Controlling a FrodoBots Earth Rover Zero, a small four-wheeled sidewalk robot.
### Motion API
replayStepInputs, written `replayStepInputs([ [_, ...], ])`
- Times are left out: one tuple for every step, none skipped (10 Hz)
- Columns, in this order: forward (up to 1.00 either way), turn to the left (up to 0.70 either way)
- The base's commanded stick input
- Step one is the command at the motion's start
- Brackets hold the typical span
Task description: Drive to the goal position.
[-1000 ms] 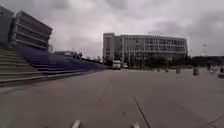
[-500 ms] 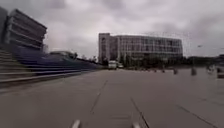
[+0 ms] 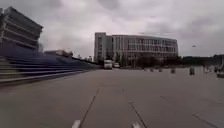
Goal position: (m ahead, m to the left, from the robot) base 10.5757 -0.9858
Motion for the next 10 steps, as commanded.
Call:
replayStepInputs([
  [0.7, 0.0],
  [0.7, 0.0],
  [0.7, 0.0],
  [0.7, 0.0],
  [0.7, -0.1],
  [0.7, -0.25],
  [0.7, -0.22],
  [0.7, -0.09],
  [0.7, 0.0],
  [0.7, 0.0],
])
